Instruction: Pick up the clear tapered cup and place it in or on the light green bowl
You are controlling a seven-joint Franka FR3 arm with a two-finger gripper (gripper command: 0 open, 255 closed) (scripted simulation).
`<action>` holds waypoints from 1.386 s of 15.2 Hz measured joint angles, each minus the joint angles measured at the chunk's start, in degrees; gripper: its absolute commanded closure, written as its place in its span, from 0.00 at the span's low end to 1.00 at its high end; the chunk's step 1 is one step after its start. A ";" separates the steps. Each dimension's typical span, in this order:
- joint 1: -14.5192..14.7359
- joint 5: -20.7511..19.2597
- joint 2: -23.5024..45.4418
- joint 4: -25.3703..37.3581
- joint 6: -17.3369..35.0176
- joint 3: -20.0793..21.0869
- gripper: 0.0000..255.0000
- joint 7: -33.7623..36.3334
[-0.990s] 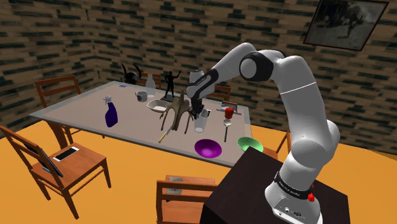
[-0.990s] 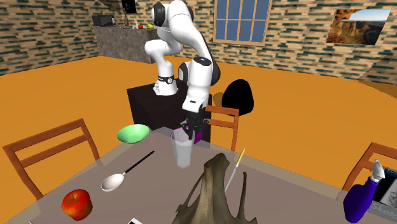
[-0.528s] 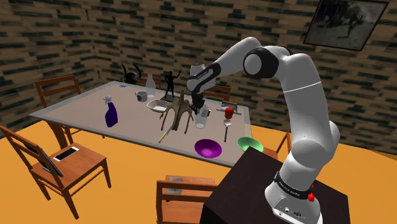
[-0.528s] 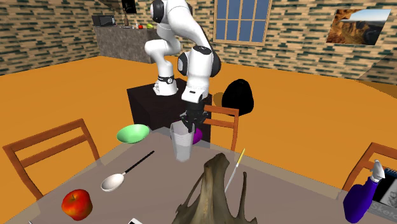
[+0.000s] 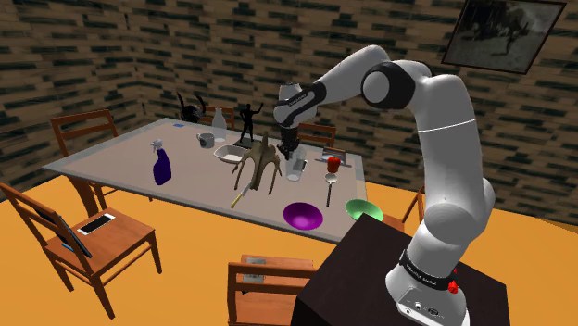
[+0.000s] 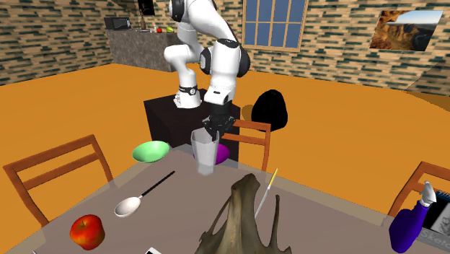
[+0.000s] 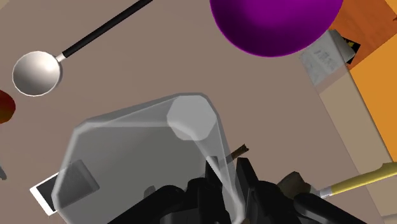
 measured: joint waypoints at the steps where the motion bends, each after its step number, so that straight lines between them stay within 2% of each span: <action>1: -0.32 -0.15 -1.57 -2.10 0.59 -0.24 1.00 -0.51; 10: -2.99 -2.75 -18.10 -24.59 7.24 -3.18 1.00 -4.72; 16: -5.22 -5.62 -28.49 -36.44 9.33 -5.72 1.00 -7.55; 21: -8.37 -8.44 -35.84 -43.85 10.20 -8.83 1.00 -11.68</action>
